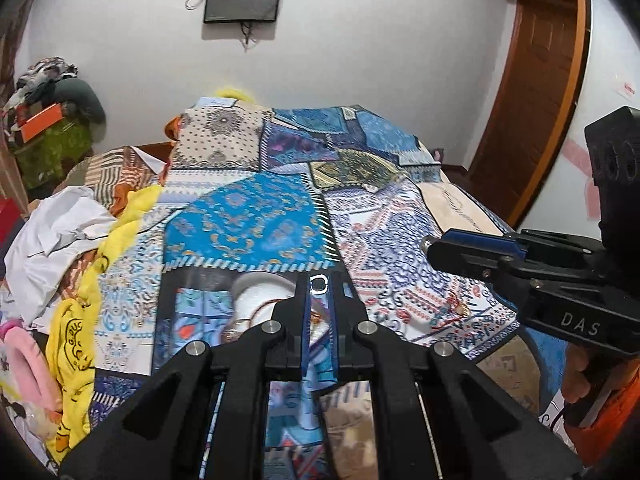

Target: Organize jewelry

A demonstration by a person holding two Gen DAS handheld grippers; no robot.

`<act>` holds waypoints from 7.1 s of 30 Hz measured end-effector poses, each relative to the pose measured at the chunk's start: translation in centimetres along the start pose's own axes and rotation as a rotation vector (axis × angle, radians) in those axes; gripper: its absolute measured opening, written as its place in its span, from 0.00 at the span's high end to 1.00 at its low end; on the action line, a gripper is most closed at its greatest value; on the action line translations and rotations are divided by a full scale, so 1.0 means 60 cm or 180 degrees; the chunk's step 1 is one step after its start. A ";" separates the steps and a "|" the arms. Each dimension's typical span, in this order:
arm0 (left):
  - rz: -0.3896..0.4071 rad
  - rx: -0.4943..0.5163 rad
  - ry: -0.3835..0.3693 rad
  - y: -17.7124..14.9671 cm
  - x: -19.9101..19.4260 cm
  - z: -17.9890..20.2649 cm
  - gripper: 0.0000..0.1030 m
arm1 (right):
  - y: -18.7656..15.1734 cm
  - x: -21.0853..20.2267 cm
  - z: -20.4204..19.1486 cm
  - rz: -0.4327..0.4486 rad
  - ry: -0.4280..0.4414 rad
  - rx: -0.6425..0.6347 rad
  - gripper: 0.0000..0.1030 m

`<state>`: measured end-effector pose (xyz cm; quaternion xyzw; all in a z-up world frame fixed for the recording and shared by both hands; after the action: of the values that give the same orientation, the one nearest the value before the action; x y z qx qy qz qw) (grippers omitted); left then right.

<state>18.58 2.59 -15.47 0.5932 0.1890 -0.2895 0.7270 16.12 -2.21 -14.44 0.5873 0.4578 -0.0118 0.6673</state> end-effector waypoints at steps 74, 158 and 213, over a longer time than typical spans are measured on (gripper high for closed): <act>-0.0783 0.0231 -0.0656 -0.061 0.110 0.150 0.90 | -0.098 -0.046 0.155 -0.0458 -0.0557 0.0365 0.81; -0.0331 -0.0410 -0.0227 -0.002 0.048 -0.087 0.94 | -0.030 0.161 -0.070 -0.0655 0.0248 -0.0265 0.83; 0.1917 -0.0141 0.0511 0.074 -0.407 0.034 0.00 | 0.092 -0.332 -0.127 0.1787 -0.0968 -0.0211 0.01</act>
<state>2.72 5.96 3.47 0.6276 0.0678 -0.0092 0.7756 3.07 -4.86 3.09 0.6602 0.1730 0.1000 0.7240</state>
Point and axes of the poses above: each gripper's, at about its wrist camera, not at the fingertips, and x roughly the way its jaws point, z to its right, y to its top, the point moved 7 cm from there along x, roughly the way its jaws point, and after that the axes turned 6 degrees about -x, right-handed, at the moved point
